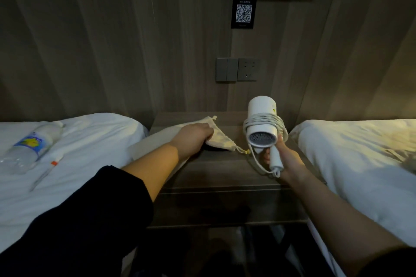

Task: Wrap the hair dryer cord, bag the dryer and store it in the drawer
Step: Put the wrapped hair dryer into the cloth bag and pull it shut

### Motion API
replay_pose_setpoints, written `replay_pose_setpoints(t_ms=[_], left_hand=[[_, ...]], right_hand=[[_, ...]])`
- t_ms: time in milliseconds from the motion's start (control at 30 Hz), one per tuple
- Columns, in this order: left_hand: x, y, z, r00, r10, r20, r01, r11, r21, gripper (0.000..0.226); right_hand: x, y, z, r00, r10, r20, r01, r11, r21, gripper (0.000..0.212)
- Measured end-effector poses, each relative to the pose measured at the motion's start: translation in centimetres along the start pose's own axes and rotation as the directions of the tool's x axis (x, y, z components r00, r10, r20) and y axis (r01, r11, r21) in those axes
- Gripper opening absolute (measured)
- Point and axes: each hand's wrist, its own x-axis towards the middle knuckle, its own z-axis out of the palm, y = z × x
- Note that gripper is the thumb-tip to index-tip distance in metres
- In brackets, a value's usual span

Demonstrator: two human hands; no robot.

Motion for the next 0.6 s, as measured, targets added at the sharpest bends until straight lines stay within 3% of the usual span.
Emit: replay_pose_setpoints(t_ms=[100,200,300,367,467,533,600], left_hand=[[-0.8,0.7,0.0,0.973,0.222,-0.057,-0.218,0.974,0.070,0.008],[-2.1,1.0,0.0,0.897,0.432,-0.089,-0.409,0.890,0.202,0.012],[-3.9,-0.2,0.6,0.866,0.499,-0.032,-0.474,0.840,0.264,0.015],[-5.1,-1.6,1.1,0.926,0.377,0.014,-0.363,0.879,0.308,0.010],[-5.9,-1.4,1.4,0.989,0.003,0.150,-0.057,0.931,0.359,0.021],[-5.6,0.5,1.0,0.970,-0.203,0.134,0.178,0.967,0.182,0.029],[-4.7,3.0,0.8,0.943,-0.305,0.135,0.319,0.942,-0.100,0.031]], right_hand=[[-0.8,-0.4,-0.4,0.999,0.001,-0.051,-0.002,1.000,-0.017,0.051],[-1.2,-0.2,-1.0,0.998,-0.012,-0.066,0.009,0.998,-0.057,0.053],[-1.6,0.3,-1.3,0.997,-0.014,-0.069,0.008,0.996,-0.093,0.049],[-1.9,0.6,-1.3,0.997,-0.029,-0.076,0.020,0.992,-0.128,0.046],[-2.1,0.9,-1.3,0.994,-0.066,-0.087,0.051,0.985,-0.162,0.041],[-2.3,0.9,-1.1,0.992,-0.086,-0.095,0.066,0.979,-0.192,0.040],[-2.4,0.9,-1.0,0.992,-0.091,-0.089,0.071,0.976,-0.207,0.039]])
